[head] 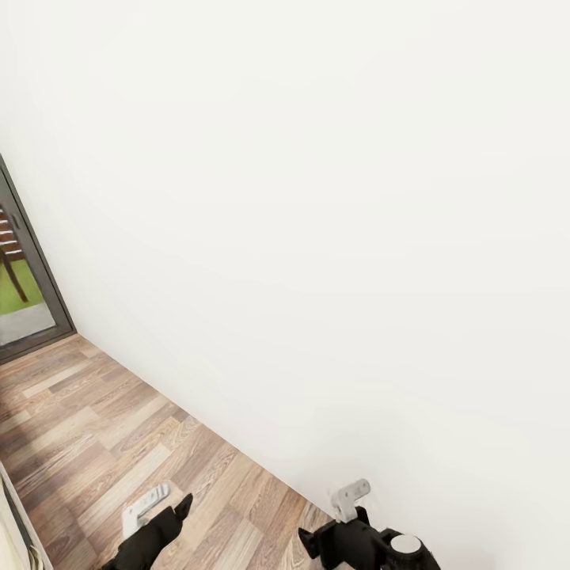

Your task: Put all the toys in the child's room - the three board games (two on the bed and one on the table), the two jigsaw puzzles on the table, and the tennis ball on the table - inside the toy box on the table in the child's room.

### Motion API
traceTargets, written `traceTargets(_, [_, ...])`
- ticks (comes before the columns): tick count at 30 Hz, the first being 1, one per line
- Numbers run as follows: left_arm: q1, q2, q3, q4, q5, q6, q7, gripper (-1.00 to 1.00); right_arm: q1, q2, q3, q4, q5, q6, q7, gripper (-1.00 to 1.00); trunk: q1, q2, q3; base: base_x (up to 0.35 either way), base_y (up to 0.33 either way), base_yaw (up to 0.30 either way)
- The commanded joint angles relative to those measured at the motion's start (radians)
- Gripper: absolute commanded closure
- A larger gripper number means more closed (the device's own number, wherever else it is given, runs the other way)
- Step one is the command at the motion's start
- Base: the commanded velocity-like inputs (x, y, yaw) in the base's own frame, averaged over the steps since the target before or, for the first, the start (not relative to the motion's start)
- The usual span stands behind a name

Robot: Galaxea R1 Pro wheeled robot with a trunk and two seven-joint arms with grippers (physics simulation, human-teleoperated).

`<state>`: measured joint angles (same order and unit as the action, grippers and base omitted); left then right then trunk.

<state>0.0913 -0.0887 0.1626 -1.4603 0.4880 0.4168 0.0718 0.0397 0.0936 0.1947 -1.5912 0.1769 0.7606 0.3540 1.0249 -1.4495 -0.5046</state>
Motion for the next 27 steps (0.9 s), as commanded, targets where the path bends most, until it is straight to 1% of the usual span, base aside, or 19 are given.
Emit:
traceTargets(1, [0.0, 0.0, -0.001, -0.036, 0.02, 0.036, 0.007, -1.0, -0.028, 0.017, 0.002, -0.004, 0.012, 0.038, 0.004, -1.0, 0.0, 0.0, -0.001, 0.0, 0.0, 0.0])
traceTargets(2, [-0.002, 0.001, -0.002, -0.052, 0.028, 0.058, 0.008, -1.0, -0.047, 0.026, 0.002, -0.005, 0.012, 0.062, 0.002, -1.0, 0.0, 0.0, -0.001, 0.0, 0.0, 0.0])
traceTargets(3, [-0.002, 0.001, -0.002, -0.052, 0.028, 0.058, 0.008, -1.0, -0.047, 0.026, 0.002, -0.005, 0.012, 0.062, 0.002, -1.0, 0.0, 0.0, -0.001, 0.0, 0.0, 0.0])
traceTargets(5, [-0.015, 0.004, -0.002, -0.075, 0.049, 0.108, 0.008, -1.0, -0.093, 0.037, 0.002, -0.006, 0.01, 0.119, 0.0, -1.0, 0.0, 0.0, -0.001, 0.0, 0.0, 0.0])
traceTargets(6, [-0.015, 0.004, -0.002, -0.075, 0.049, 0.108, 0.008, -1.0, -0.093, 0.037, 0.002, -0.006, 0.01, 0.119, 0.0, -1.0, 0.0, 0.0, -0.001, 0.0, 0.0, 0.0])
traceTargets(8, [-0.026, 0.006, -0.002, -0.091, 0.066, 0.16, 0.009, -1.0, -0.146, 0.044, 0.0, -0.004, 0.008, 0.179, 0.0, -1.0, 0.0, 0.0, -0.001, 0.0, 0.0, 0.0])
traceTargets(9, [-0.026, 0.006, -0.002, -0.091, 0.066, 0.16, 0.009, -1.0, -0.146, 0.044, 0.0, -0.004, 0.008, 0.179, 0.0, -1.0, 0.0, 0.0, -0.001, 0.0, 0.0, 0.0])
traceTargets(10, [-0.036, 0.008, -0.006, -0.107, 0.081, 0.217, 0.01, -1.0, -0.208, 0.049, -0.004, -0.001, 0.005, 0.245, -0.001, -1.0, 0.0, 0.0, -0.001, 0.0, 0.0, 0.0])
traceTargets(11, [-0.036, 0.008, -0.006, -0.107, 0.081, 0.217, 0.01, -1.0, -0.208, 0.049, -0.004, -0.001, 0.005, 0.245, -0.001, -1.0, 0.0, 0.0, -0.001, 0.0, 0.0, 0.0])
traceTargets(13, [-0.039, 0.01, -0.007, -0.118, 0.089, 0.252, 0.008, -1.0, -0.239, 0.051, -0.005, 0.006, 0.005, 0.278, -0.002, -1.0, 0.0, 0.0, -0.001, 0.0, 0.0, 0.0])
traceTargets(15, [-0.038, 0.012, -0.011, -0.121, 0.094, 0.273, 0.005, -1.0, -0.251, 0.052, -0.005, 0.012, 0.004, 0.287, -0.002, -1.0, 0.0, 0.0, -0.001, 0.0, 0.0, 0.024])
traceTargets(17, [-0.038, 0.012, -0.011, -0.121, 0.094, 0.273, 0.005, -1.0, -0.251, 0.052, -0.005, 0.012, 0.004, 0.287, -0.002, -1.0, 0.0, 0.0, -0.001, 0.0, 0.0, 0.037])
traceTargets(18, [-0.033, 0.013, -0.016, -0.123, 0.097, 0.3, 0.002, -1.0, -0.258, 0.053, -0.006, 0.016, 0.003, 0.287, -0.002, -1.0, 0.0, 0.0, 0.0, 0.0, 0.0, 0.117])
traceTargets(19, [-0.033, 0.013, -0.016, -0.123, 0.097, 0.3, 0.002, -1.0, -0.258, 0.053, -0.006, 0.016, 0.003, 0.287, -0.002, -1.0, 0.0, 0.0, 0.0, 0.0, 0.0, 0.117])
traceTargets(22, [-0.029, 0.014, -0.016, -0.125, 0.101, 0.336, -0.001, -1.0, -0.265, 0.053, -0.007, 0.02, 0.002, 0.287, -0.003, -1.0, 0.0, 0.0, 0.0, 0.0, 0.0, 0.175])
traceTargets(27, [-0.026, 0.015, -0.017, -0.127, 0.105, 0.354, -0.003, -1.0, -0.268, 0.052, -0.007, 0.022, 0.001, 0.287, -0.003, -1.0, 0.0, 0.0, 0.002, 0.0, 0.0, 0.222])
